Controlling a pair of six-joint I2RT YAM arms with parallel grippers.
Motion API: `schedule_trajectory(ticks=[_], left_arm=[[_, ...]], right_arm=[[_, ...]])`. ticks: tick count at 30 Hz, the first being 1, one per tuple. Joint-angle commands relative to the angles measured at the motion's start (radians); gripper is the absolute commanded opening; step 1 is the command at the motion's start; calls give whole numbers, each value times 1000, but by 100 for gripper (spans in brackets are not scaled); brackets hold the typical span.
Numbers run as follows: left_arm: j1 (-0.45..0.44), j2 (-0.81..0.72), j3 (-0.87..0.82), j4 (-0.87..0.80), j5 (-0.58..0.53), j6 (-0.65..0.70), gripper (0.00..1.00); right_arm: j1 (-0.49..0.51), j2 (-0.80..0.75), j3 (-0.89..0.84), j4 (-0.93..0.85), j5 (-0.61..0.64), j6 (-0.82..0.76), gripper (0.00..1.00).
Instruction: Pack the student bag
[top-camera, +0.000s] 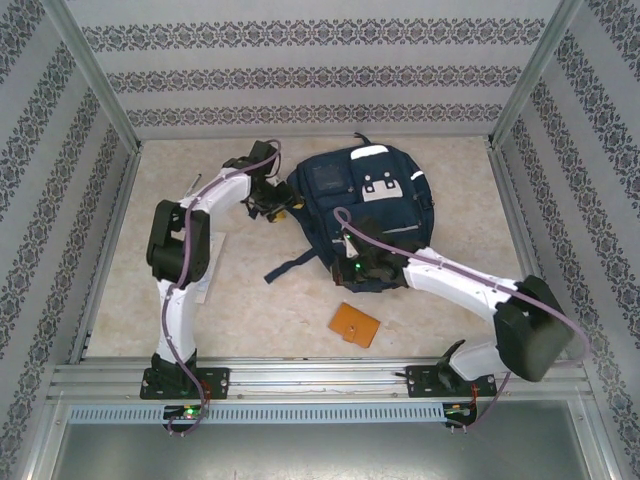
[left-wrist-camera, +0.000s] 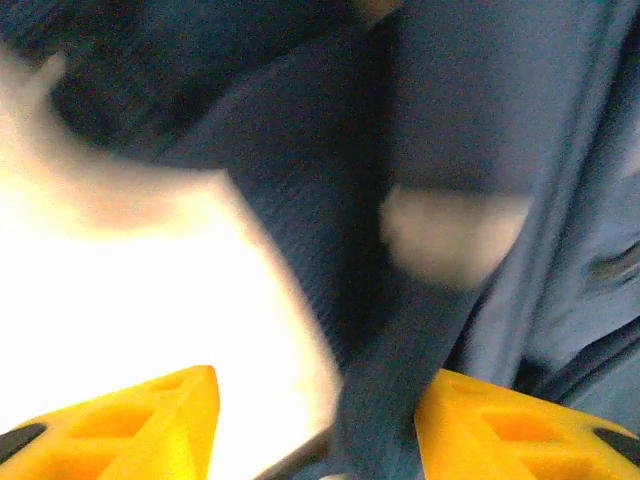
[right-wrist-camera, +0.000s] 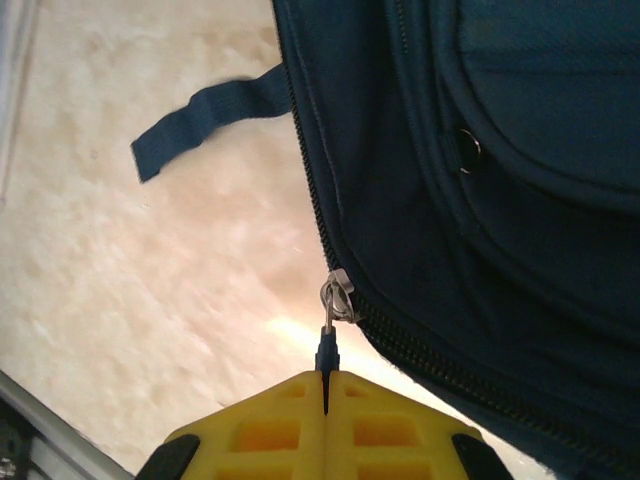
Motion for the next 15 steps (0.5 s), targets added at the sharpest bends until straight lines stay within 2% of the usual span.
schedule_trajectory(ticks=[1,4,7,11,15], left_arm=[[11,-190,-207,1,-92,-18,55],[-9,-312,-427,153,-11,-118,57],[-60,-369,-545,259,-2,-198,60],[-122,-384,-579,359,19,-279,61],[-151,-428,-601,410,-58,-340,61]], right_arm=[[15,45,58,69,-65,42,0],[16,88,63,110,-134,62,0],[20,130,82,113,-202,73,0],[26,165,110,87,-233,60,0],[27,163,113,70,-225,53,0]])
